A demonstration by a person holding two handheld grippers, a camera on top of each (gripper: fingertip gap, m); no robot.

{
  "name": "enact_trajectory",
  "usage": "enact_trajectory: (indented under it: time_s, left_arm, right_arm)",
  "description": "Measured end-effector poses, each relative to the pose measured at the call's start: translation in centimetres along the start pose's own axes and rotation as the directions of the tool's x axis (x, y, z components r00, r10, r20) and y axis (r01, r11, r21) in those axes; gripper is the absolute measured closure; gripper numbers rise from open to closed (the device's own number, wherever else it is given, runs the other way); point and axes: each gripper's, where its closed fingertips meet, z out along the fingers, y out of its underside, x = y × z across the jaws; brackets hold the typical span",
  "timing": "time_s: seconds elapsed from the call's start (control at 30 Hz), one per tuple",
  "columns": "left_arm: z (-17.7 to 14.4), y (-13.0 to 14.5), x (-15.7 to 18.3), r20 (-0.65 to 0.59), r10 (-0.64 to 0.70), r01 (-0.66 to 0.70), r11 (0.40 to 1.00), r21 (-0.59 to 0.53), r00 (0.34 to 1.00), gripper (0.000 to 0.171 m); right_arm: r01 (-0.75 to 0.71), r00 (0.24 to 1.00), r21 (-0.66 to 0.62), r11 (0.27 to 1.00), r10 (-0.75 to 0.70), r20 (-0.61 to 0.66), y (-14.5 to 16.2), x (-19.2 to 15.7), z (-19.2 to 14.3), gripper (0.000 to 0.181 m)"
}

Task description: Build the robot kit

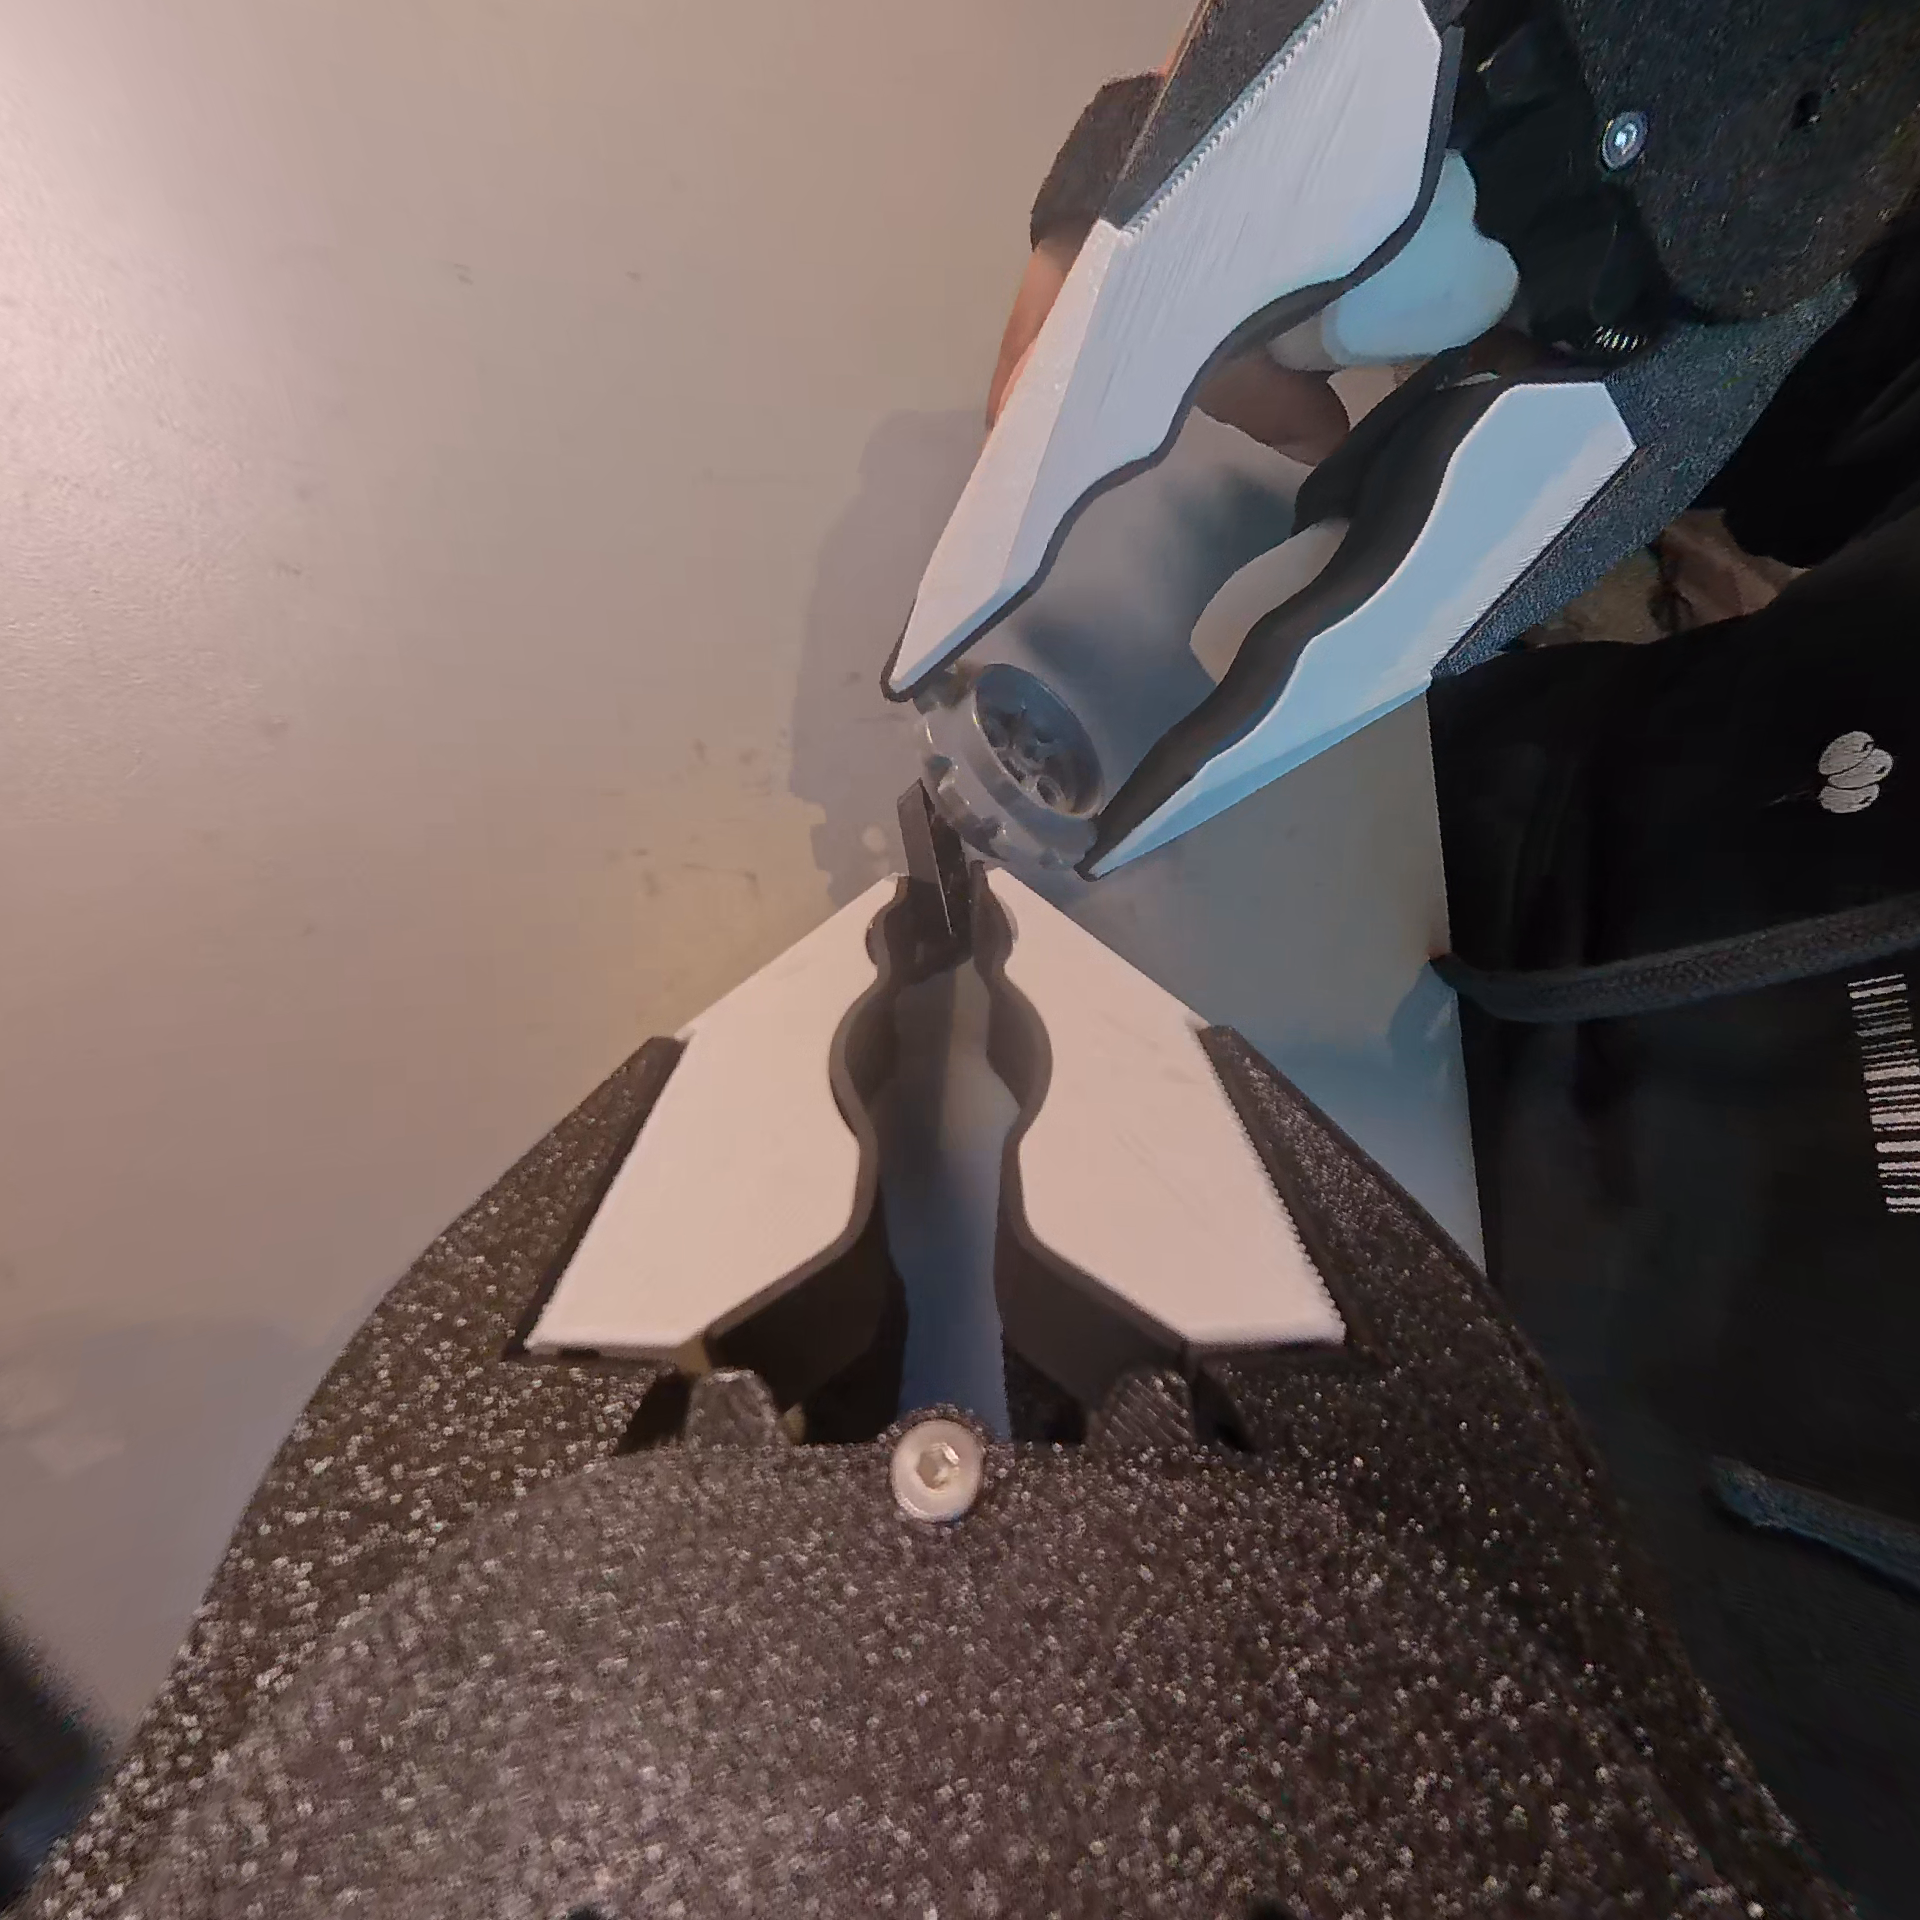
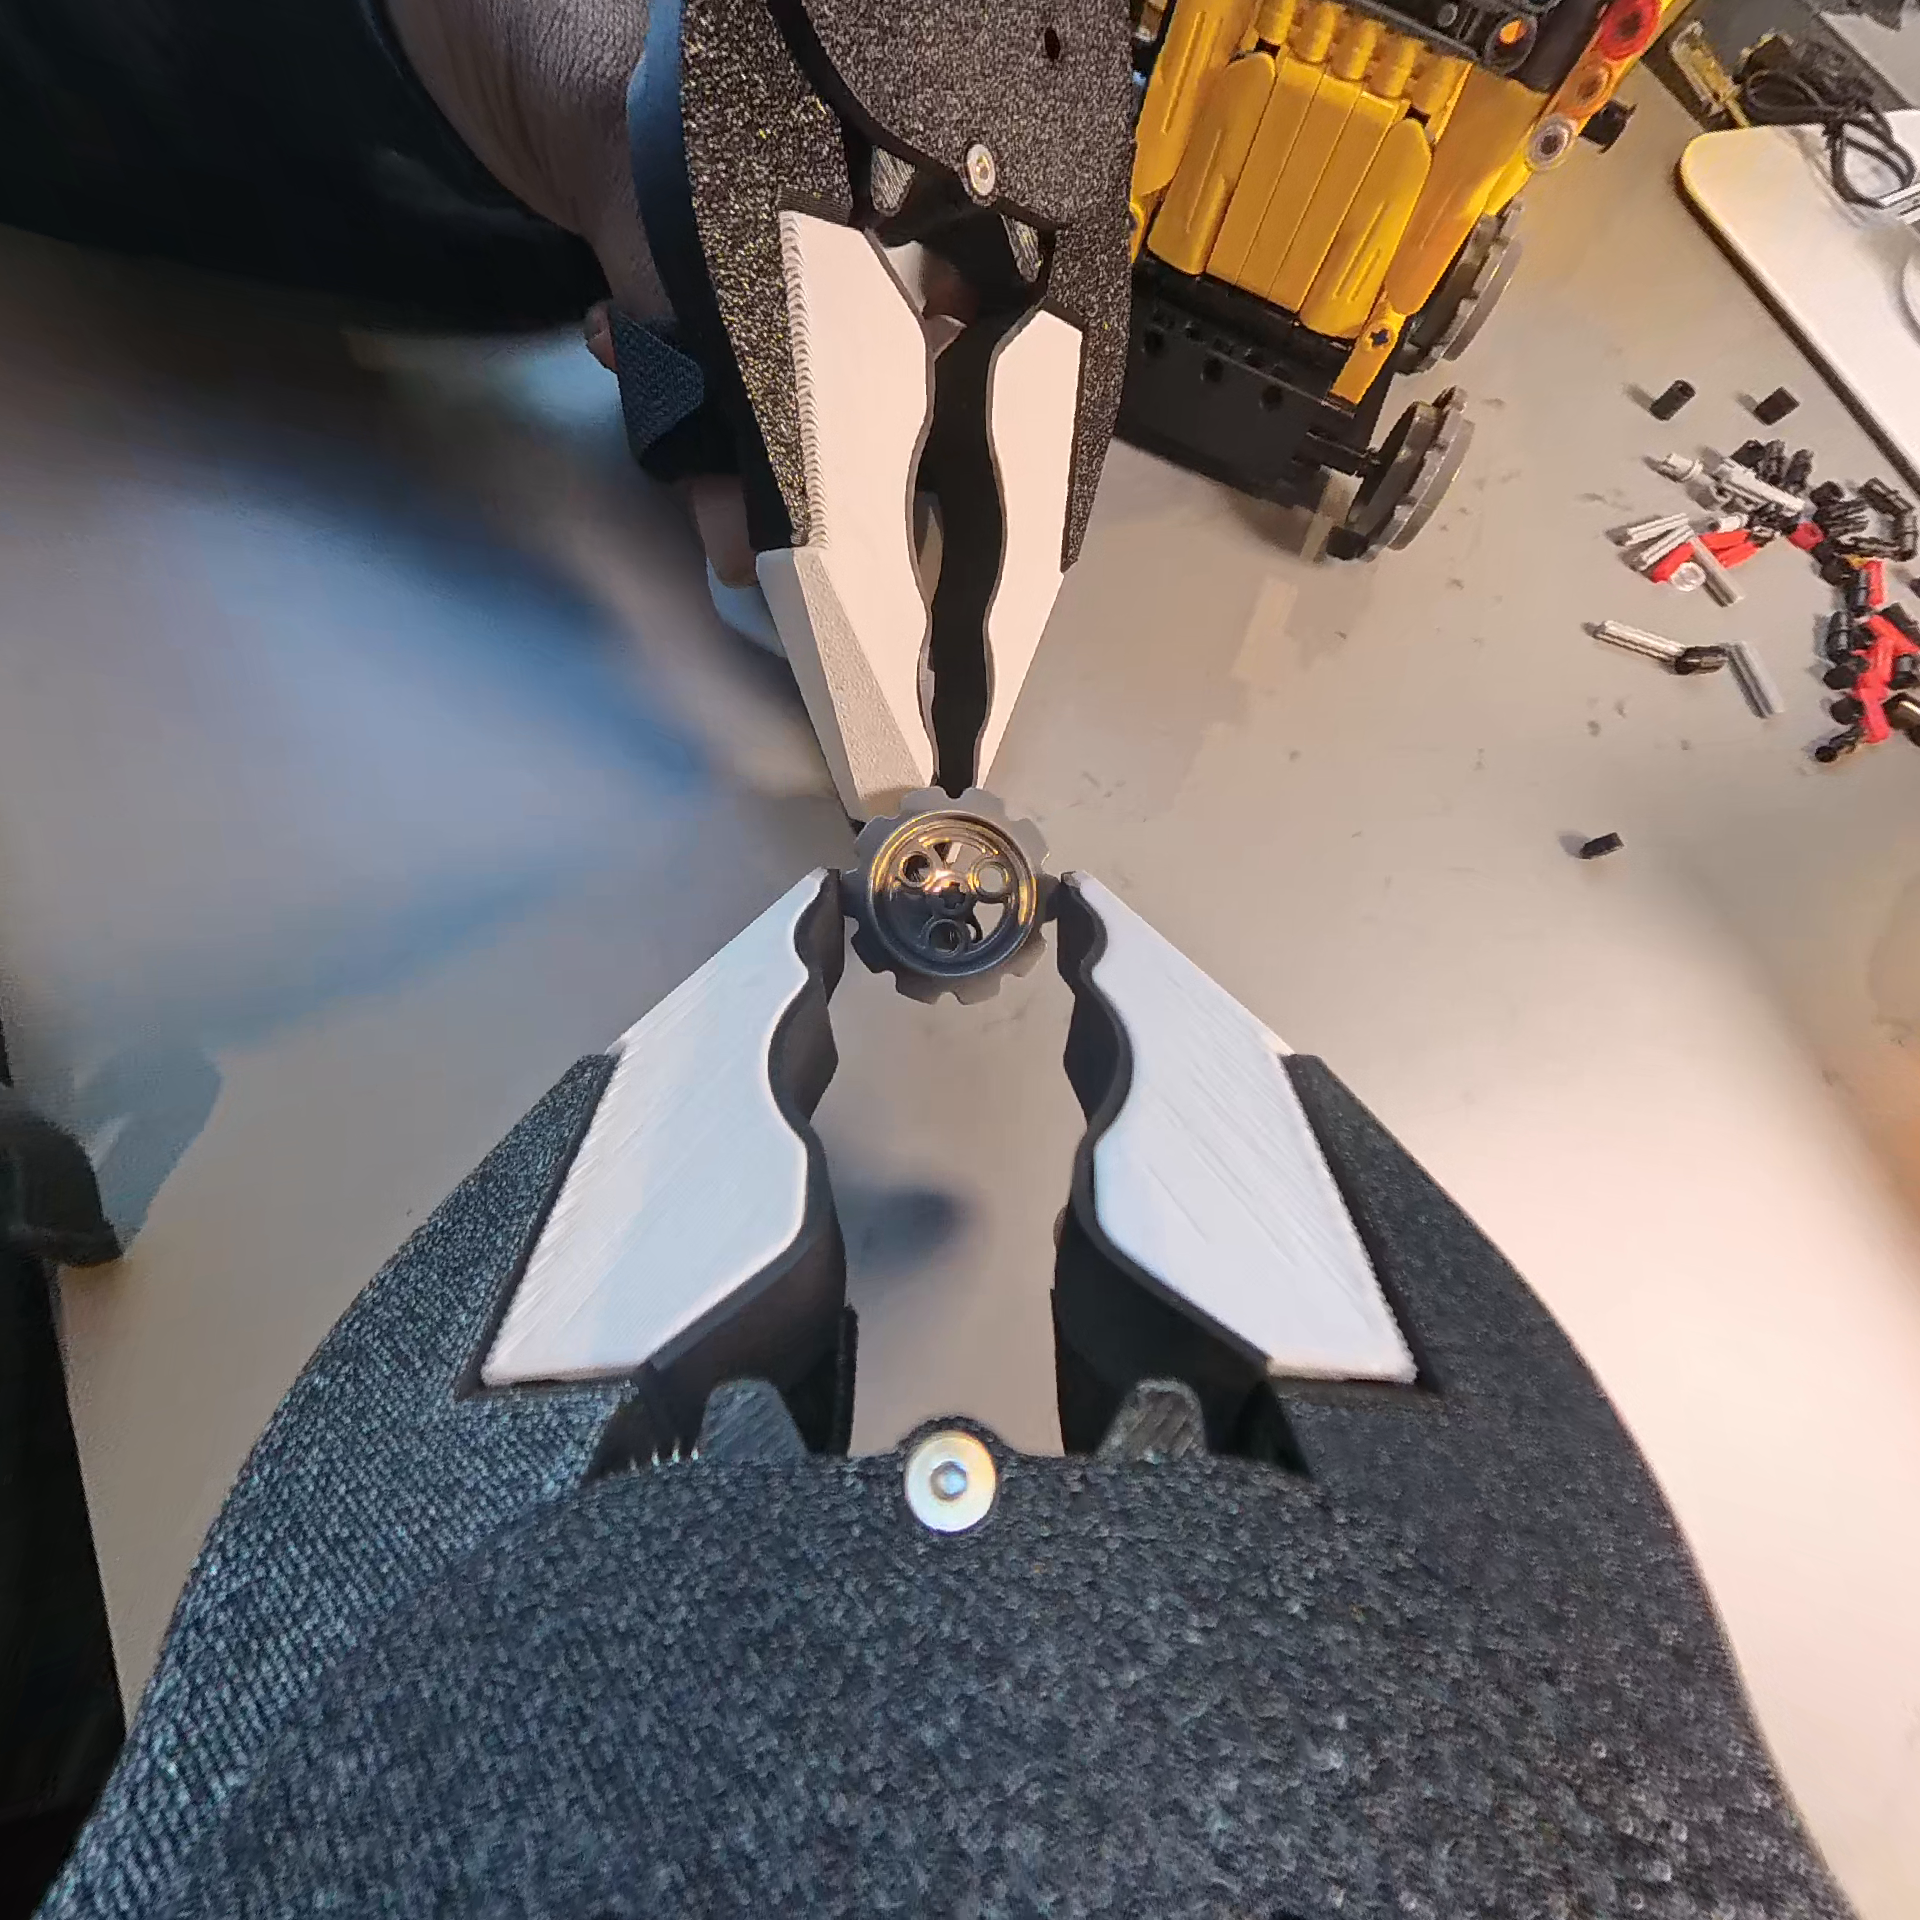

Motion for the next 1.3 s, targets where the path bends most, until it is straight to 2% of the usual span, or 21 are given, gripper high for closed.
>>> enact_trajectory:
  time_s: [0.4, 0.83, 0.97, 1.03, 1.17, 1.23, 1.3]
  left_arm:
    - [0.0, 0.1, 0.0, 0.004, 0.008, -0.008, 1.000, -0.005, 1.000, 0.164]
    - [-0.2, 0.3, 0.0, 0.009, 0.026, -0.026, 1.000, -0.014, 1.000, 0.164]
    - [-0.4, 0.1, 0.2, 0.055, 0.109, -0.108, 0.994, -0.013, 0.993, 0.160]
    - [-1.3, -0.5, 0.5, 0.068, 0.136, -0.138, 0.990, 0.028, 0.988, 0.142]
    - [-2.5, -1.5, 1.3, 0.000, 0.142, -0.141, 0.982, 0.127, 0.990, 0.135]
    - [-2.8, -2.1, 2.7, -0.083, 0.167, -0.149, 0.970, 0.190, 0.982, 0.135]
    - [-3.0, -2.8, 3.6, -0.104, 0.206, -0.177, 0.955, 0.238, 0.973, 0.136]
  right_arm:
    - [0.015, 1.000, -0.043, 0.999, -0.015, 0.013, 0.2, -0.1, 0.3, 0.140]
    - [0.011, 1.000, -0.026, 1.000, -0.011, 0.028, 0.1, -0.1, 0.5, 0.140]
    - [0.080, 0.996, 0.063, 0.995, -0.083, 0.040, 0.1, -0.2, 0.3, 0.140]
    - [0.154, 0.988, 0.115, 0.981, -0.155, -0.003, 0.2, 0.3, -0.2, 0.140]
    - [0.252, 0.967, 0.367, 0.896, -0.246, -0.064, -2.3, 0.1, -3.3, 0.140]
    - [0.188, 0.981, 0.472, 0.862, -0.191, -0.042, -3.5, 0.3, -4.8, 0.140]
    - [0.053, 0.995, 0.562, 0.825, -0.094, 0.045, -4.5, 0.7, -6.1, 0.140]
